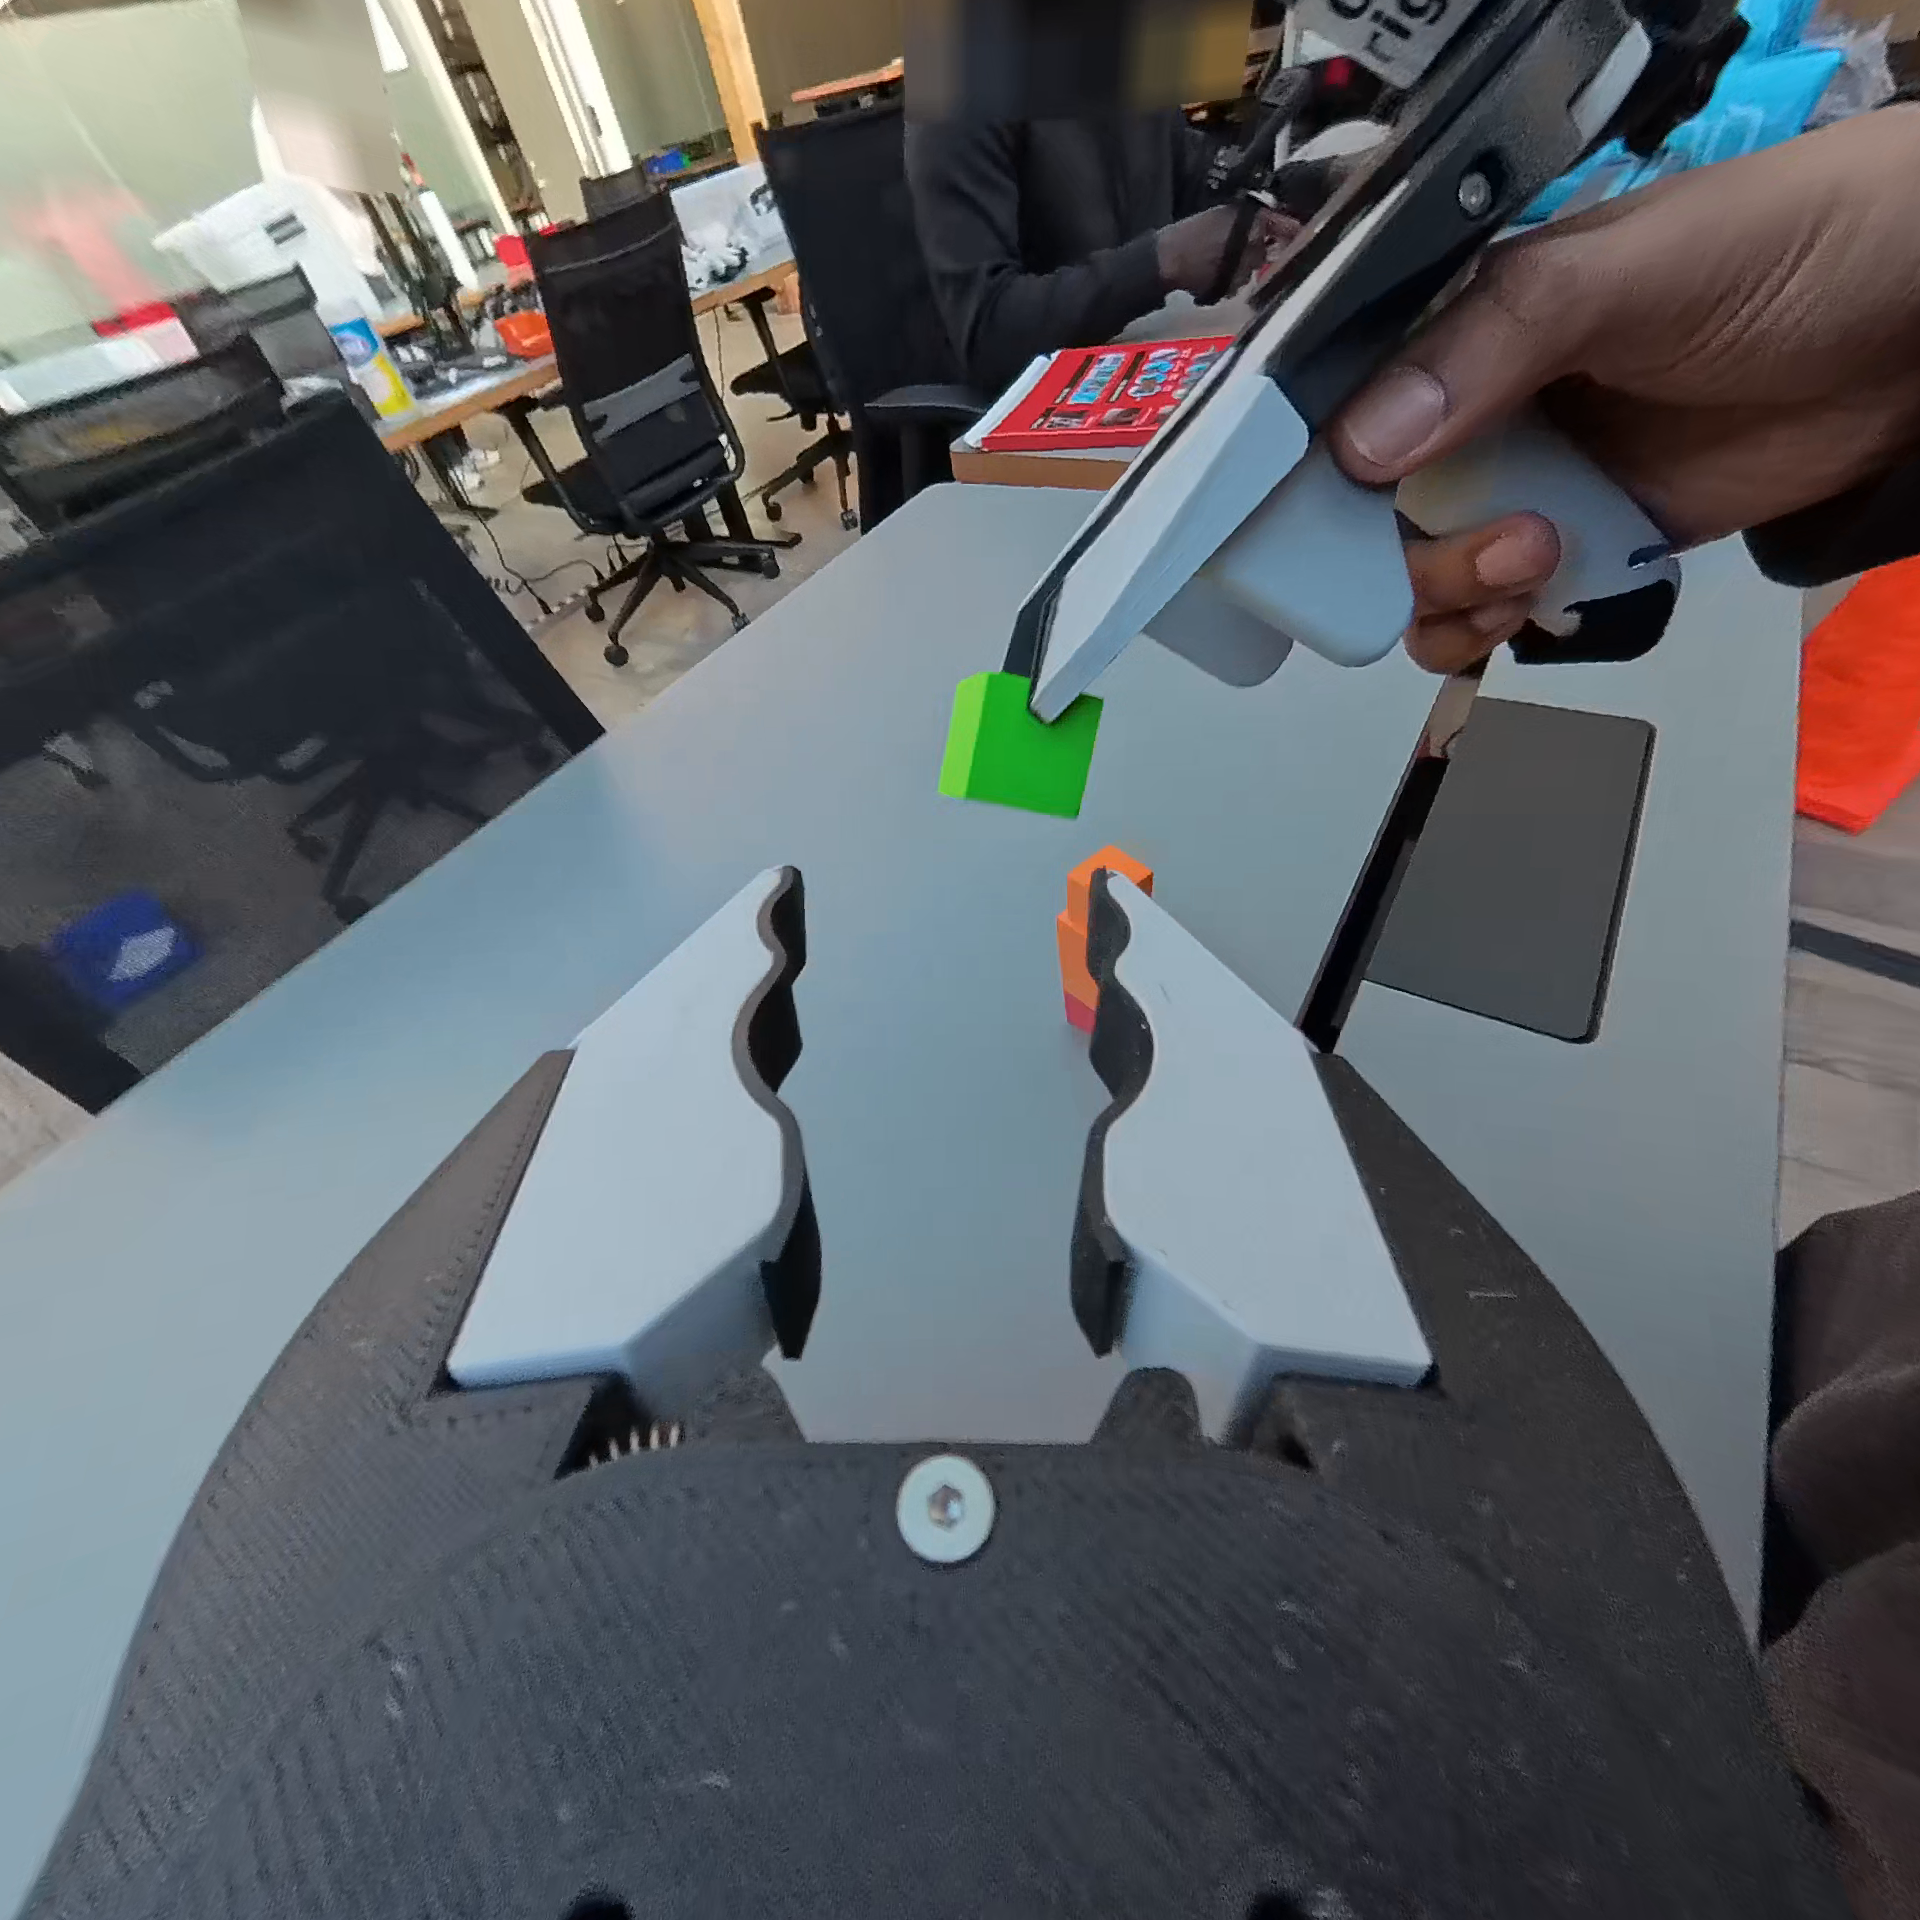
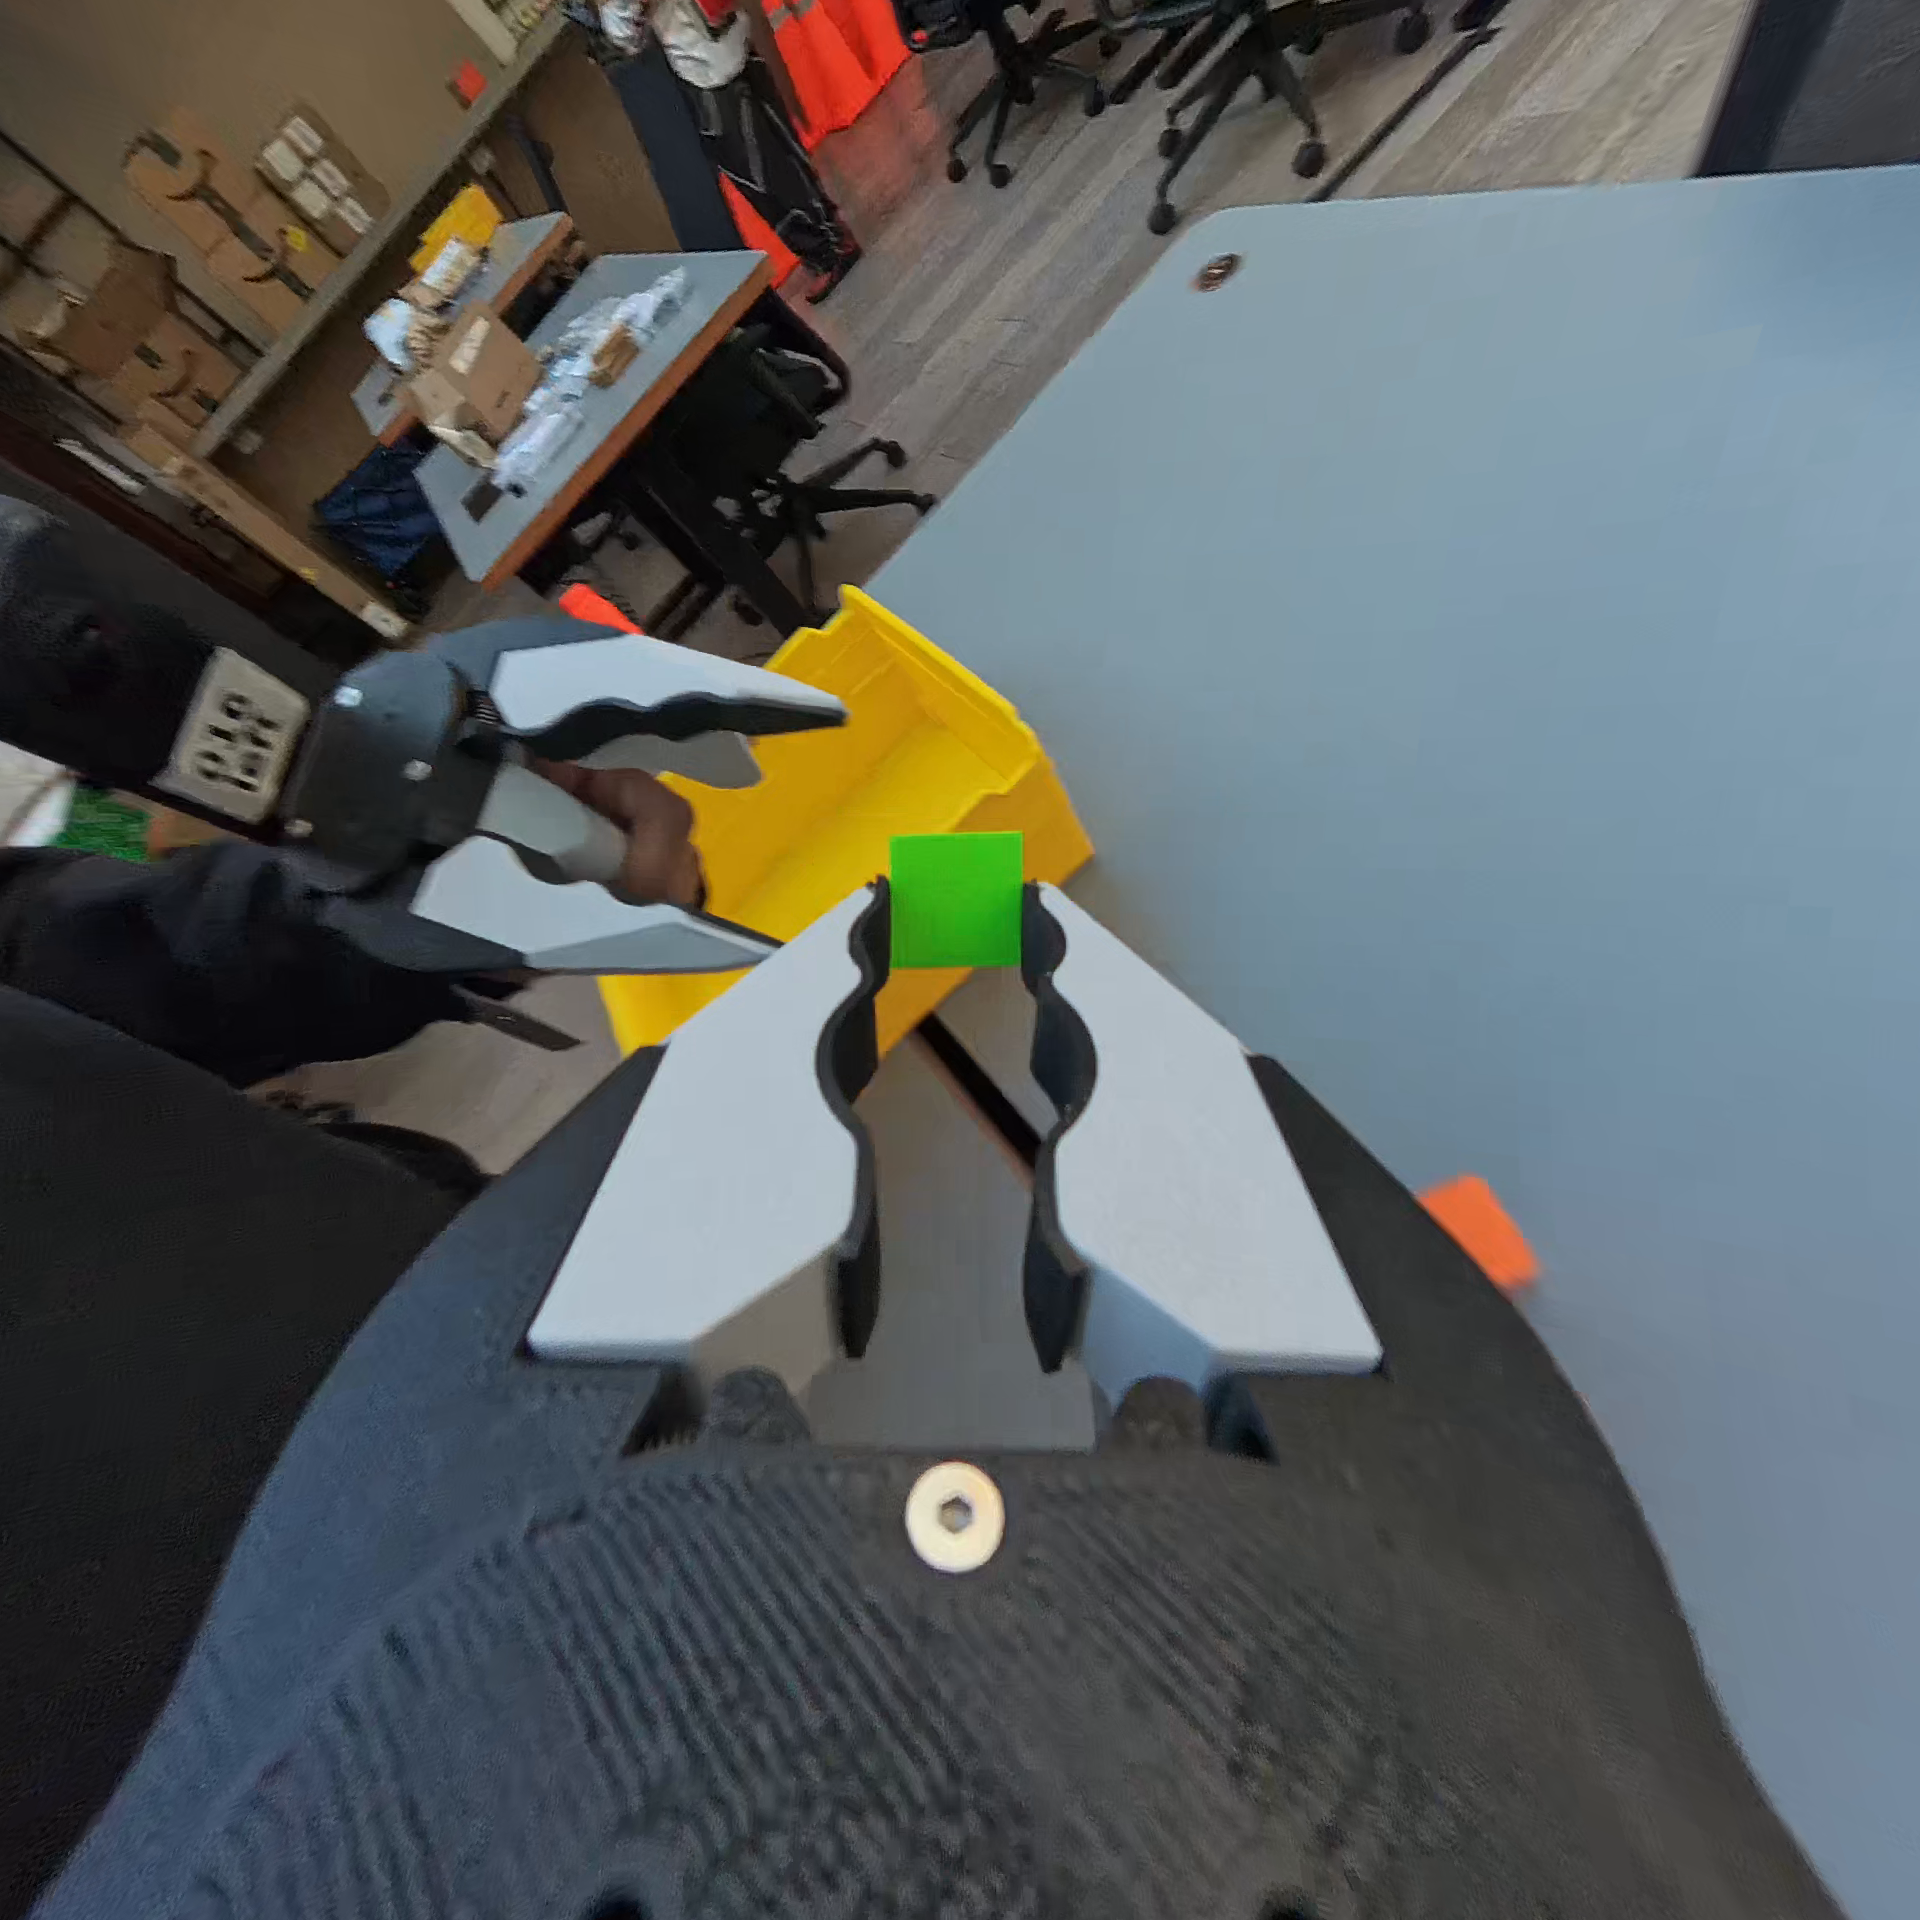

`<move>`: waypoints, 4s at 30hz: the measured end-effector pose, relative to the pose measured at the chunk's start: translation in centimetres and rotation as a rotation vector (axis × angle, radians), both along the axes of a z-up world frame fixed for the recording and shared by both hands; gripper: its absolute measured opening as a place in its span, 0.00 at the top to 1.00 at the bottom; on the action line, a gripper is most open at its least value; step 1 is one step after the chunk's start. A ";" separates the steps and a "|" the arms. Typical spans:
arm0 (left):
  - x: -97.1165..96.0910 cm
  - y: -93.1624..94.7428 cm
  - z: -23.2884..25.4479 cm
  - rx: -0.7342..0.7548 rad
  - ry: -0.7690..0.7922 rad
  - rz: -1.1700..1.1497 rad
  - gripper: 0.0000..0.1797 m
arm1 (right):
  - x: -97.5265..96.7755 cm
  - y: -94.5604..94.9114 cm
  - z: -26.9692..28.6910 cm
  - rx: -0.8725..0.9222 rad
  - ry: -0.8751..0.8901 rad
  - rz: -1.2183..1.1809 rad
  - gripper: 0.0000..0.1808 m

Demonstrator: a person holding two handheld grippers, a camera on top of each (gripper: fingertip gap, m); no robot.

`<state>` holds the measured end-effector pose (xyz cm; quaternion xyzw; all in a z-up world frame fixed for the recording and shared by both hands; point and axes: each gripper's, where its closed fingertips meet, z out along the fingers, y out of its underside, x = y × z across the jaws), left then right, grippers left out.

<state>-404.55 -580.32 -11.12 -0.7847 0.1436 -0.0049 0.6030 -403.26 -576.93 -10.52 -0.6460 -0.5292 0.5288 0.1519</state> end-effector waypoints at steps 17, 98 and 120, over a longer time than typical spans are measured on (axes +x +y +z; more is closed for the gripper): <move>-1.3 -3.0 -5.4 -0.264 -0.357 0.071 0.62 | 4.7 8.0 -11.1 0.589 -0.289 0.218 0.87; -1.3 -3.2 -0.6 -0.376 -1.361 -0.153 0.73 | 3.2 5.0 -3.2 0.796 -0.229 -0.032 0.86; -1.4 -4.3 -1.5 -0.402 -1.387 -0.122 0.73 | 5.0 8.2 -10.0 0.660 -0.350 0.113 0.85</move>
